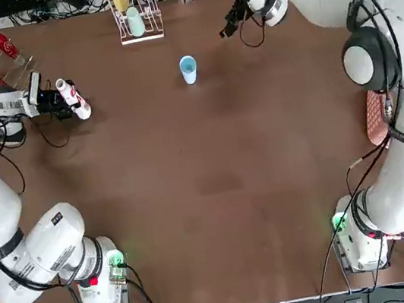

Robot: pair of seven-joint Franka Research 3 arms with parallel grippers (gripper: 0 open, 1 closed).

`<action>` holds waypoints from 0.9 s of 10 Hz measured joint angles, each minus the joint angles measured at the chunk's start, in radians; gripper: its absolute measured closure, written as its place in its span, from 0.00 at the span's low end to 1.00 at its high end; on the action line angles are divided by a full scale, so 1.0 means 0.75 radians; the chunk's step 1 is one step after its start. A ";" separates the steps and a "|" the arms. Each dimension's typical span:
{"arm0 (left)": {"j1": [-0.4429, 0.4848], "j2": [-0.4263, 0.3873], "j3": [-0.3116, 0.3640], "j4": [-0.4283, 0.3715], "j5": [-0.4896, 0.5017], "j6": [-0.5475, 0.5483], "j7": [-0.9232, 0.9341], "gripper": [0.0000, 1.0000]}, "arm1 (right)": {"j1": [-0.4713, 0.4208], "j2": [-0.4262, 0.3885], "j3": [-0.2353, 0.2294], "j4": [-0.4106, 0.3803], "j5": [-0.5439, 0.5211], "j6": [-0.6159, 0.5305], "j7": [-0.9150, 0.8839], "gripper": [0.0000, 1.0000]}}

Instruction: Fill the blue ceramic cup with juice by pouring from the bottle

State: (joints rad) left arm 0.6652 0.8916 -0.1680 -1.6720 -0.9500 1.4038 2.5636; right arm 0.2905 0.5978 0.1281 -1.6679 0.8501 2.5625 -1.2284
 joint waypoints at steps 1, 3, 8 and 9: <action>0.000 0.000 0.000 0.000 0.001 0.000 0.000 0.45 | -0.017 -0.016 0.000 0.018 -0.153 -0.005 0.234 0.00; -0.002 0.001 -0.001 0.000 0.001 0.000 0.000 0.43 | -0.065 -0.025 0.000 0.127 -0.486 -0.112 0.769 0.00; -0.006 0.001 -0.008 0.006 0.001 -0.001 0.000 0.26 | -0.143 -0.028 -0.014 0.404 -0.804 -0.448 1.458 0.00; -0.006 0.001 -0.008 0.008 0.001 -0.001 -0.001 0.11 | -0.158 -0.028 -0.015 0.444 -0.826 -0.510 1.511 0.00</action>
State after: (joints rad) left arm 0.6606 0.8922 -0.1744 -1.6659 -0.9494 1.4029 2.5632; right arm 0.1723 0.5768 0.1166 -1.3348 0.2308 2.1800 -0.0953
